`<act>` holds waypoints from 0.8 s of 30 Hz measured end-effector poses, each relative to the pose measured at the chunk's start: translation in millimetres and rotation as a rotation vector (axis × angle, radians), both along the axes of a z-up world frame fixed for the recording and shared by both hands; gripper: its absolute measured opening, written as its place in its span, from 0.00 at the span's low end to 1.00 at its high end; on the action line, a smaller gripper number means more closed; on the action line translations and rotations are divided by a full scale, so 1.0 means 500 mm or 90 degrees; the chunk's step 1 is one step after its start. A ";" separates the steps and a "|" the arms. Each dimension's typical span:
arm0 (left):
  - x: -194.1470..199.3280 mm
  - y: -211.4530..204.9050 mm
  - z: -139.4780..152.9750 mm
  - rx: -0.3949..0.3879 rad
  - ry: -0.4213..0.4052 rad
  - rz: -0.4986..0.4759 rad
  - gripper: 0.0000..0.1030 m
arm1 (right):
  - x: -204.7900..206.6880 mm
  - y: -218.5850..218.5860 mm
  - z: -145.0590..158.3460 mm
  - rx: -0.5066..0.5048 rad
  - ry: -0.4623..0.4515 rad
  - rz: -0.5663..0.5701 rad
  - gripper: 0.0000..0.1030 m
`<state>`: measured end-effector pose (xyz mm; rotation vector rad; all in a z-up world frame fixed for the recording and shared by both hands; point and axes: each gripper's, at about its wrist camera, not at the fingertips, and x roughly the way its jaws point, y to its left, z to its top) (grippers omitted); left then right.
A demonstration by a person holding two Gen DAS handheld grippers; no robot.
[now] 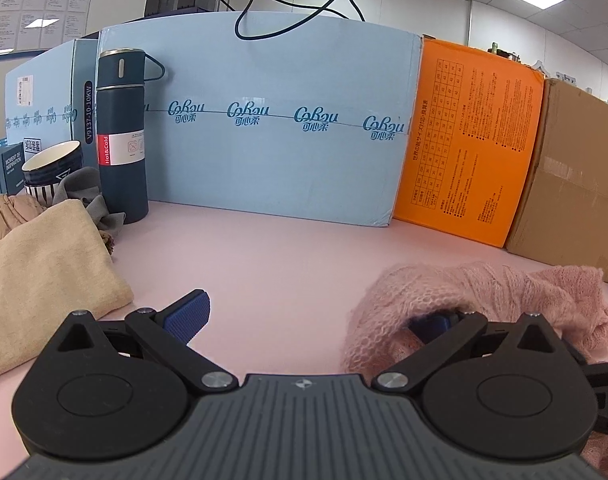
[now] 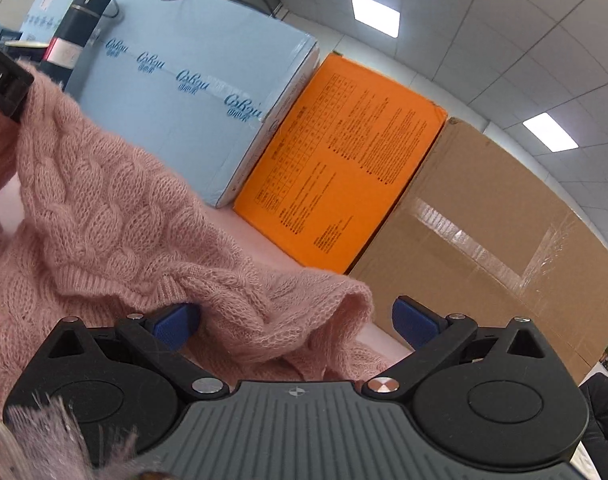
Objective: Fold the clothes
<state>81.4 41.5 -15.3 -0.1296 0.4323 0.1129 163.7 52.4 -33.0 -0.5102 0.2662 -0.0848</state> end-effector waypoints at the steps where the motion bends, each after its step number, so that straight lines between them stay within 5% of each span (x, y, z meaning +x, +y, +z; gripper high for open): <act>1: 0.001 0.000 0.000 0.000 0.002 -0.001 1.00 | -0.008 -0.003 0.005 0.008 -0.025 0.002 1.00; 6: 0.014 -0.001 -0.007 0.001 0.025 0.000 1.00 | -0.048 -0.040 0.043 0.099 -0.072 0.041 1.00; 15: 0.016 -0.002 -0.011 0.006 0.039 0.007 1.00 | -0.077 -0.063 0.006 -0.012 -0.015 -0.032 1.00; 24: 0.027 0.000 -0.021 0.007 0.064 0.016 1.00 | -0.006 -0.042 -0.023 -0.094 0.021 -0.058 1.00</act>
